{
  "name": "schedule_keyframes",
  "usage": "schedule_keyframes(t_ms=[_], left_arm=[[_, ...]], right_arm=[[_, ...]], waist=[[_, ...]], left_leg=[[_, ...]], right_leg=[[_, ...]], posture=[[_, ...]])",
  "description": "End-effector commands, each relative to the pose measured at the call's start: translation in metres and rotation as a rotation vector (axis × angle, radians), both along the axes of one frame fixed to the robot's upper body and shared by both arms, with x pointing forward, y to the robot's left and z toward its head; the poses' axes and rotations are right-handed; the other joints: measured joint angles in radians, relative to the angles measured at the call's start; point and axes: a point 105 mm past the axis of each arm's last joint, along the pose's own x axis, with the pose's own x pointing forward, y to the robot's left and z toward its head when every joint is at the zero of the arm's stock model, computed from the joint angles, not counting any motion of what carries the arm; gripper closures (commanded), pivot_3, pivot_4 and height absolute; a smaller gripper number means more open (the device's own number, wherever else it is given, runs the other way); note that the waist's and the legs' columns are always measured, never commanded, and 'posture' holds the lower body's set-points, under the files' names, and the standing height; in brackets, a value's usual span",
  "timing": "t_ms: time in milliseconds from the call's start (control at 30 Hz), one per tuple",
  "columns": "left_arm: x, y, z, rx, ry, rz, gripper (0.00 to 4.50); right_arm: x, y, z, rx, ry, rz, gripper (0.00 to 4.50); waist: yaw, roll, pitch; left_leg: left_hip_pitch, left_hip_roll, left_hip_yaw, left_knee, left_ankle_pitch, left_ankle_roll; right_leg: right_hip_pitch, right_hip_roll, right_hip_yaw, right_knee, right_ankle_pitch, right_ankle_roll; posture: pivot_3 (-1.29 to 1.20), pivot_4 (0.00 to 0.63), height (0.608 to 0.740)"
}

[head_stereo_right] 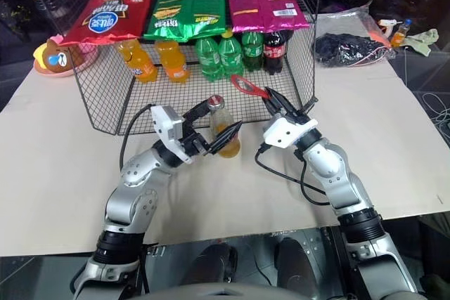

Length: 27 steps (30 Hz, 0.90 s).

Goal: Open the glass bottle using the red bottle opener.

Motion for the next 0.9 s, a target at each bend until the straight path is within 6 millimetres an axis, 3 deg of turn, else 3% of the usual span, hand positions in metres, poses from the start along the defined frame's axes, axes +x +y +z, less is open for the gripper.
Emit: schedule_keyframes(t_ms=[33, 133, 167, 500, 900], left_arm=[[-0.007, 0.0, 0.011, -0.006, -0.056, -0.015, 1.06], [-0.007, 0.0, 0.005, 0.021, -0.047, -0.014, 2.51], [-0.007, 0.0, 0.004, 0.032, -0.045, -0.014, 2.71], [-0.007, 0.004, -0.004, 0.071, -0.032, 0.001, 2.71], [-0.003, 0.005, -0.004, 0.084, -0.021, 0.003, 2.71]], right_arm=[[-0.004, 0.0, 0.019, 0.045, -0.065, 0.011, 4.5], [-0.006, 0.004, 0.019, 0.039, -0.07, 0.025, 4.5], [-0.006, 0.005, 0.019, 0.038, -0.07, 0.027, 4.5], [-0.012, 0.021, 0.011, -0.035, -0.093, 0.079, 4.5], [-0.027, 0.039, -0.013, -0.114, -0.11, 0.151, 4.5]], waist=[[0.0, 0.0, 0.0], [0.0, 0.0, 0.0], [0.001, 0.0, 0.0], [0.002, 0.0, -0.001], [0.002, 0.0, -0.001]], left_leg=[[0.0, 0.0, 0.0, 0.0, 0.0, 0.0], [0.0, 0.0, 0.0, 0.0, 0.0, 0.0], [0.0, 0.0, 0.0, 0.0, 0.0, 0.0], [0.001, 0.0, 0.0, 0.0, 0.0, 0.0], [0.002, 0.0, 0.001, 0.0, 0.0, 0.0]], right_leg=[[0.0, 0.0, 0.0, 0.0, 0.0, 0.0], [0.0, 0.0, 0.0, 0.0, 0.0, 0.0], [0.0, 0.0, 0.0, 0.0, 0.0, 0.0], [0.001, 0.0, 0.0, 0.0, 0.0, 0.0], [0.002, 0.0, 0.001, 0.0, 0.0, 0.0]], posture=[[0.0, 0.15, 0.74], [0.0, 0.15, 0.74], [0.0, 0.15, 0.74], [0.0, 0.15, 0.74], [0.0, 0.15, 0.74]])
